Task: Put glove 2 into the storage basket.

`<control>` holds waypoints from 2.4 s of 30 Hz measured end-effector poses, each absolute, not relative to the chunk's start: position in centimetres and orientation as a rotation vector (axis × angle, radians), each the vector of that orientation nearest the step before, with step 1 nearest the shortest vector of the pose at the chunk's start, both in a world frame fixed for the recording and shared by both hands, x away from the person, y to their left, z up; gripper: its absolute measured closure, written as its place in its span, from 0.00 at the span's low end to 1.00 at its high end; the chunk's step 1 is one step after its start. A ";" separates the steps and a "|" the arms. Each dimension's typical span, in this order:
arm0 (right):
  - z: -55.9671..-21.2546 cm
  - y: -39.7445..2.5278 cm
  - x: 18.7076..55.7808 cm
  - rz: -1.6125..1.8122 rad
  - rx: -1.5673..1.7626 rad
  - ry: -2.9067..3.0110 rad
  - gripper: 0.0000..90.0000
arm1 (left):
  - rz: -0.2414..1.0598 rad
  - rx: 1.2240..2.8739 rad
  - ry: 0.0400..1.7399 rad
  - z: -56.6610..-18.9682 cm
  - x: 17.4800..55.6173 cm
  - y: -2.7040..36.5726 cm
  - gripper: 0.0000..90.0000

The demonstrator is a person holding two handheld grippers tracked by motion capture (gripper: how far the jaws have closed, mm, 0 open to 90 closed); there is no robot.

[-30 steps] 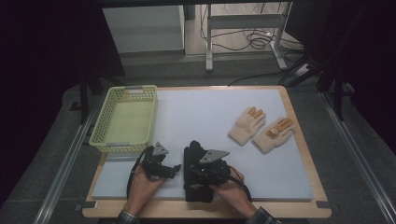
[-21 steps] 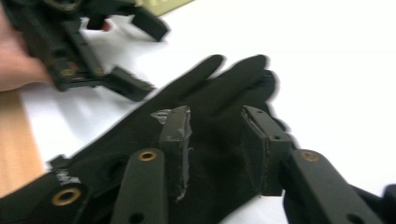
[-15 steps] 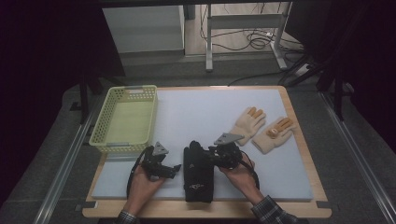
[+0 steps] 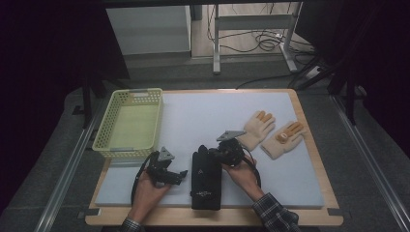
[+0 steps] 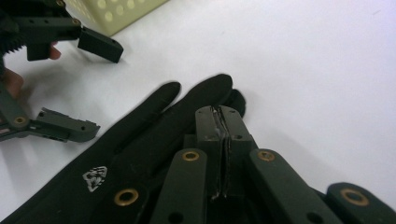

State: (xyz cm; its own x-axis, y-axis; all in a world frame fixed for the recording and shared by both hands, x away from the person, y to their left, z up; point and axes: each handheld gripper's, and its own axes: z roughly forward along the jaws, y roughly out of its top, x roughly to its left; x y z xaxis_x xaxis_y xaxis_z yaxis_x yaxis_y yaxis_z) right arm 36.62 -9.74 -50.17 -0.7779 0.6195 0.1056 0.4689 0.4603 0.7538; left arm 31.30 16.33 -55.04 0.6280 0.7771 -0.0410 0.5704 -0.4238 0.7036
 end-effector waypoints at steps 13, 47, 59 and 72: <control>-50.0 -11.3 36.0 1.188 0.904 2.485 0.76 | 0.376 2.137 1.045 -55.0 31.2 16.5 0.08; -53.5 -12.9 27.7 1.231 0.754 2.735 0.97 | 0.422 2.077 1.165 -55.6 27.2 21.9 0.05; -53.8 -10.2 29.6 1.236 0.785 2.692 0.98 | 0.426 2.091 1.148 -55.5 27.1 22.2 0.06; -53.9 -7.9 32.1 1.211 0.800 2.641 0.98 | 0.432 2.078 1.138 -55.7 27.0 22.4 0.05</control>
State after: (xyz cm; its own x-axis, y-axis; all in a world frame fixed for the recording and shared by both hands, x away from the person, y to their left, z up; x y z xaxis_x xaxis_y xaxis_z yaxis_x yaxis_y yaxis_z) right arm 32.13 -7.88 -53.91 -0.8517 0.5143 0.1008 0.4120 0.5382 0.7353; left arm 26.99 22.36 -55.74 0.5546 0.8308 -0.0470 0.5908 -0.3534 0.7252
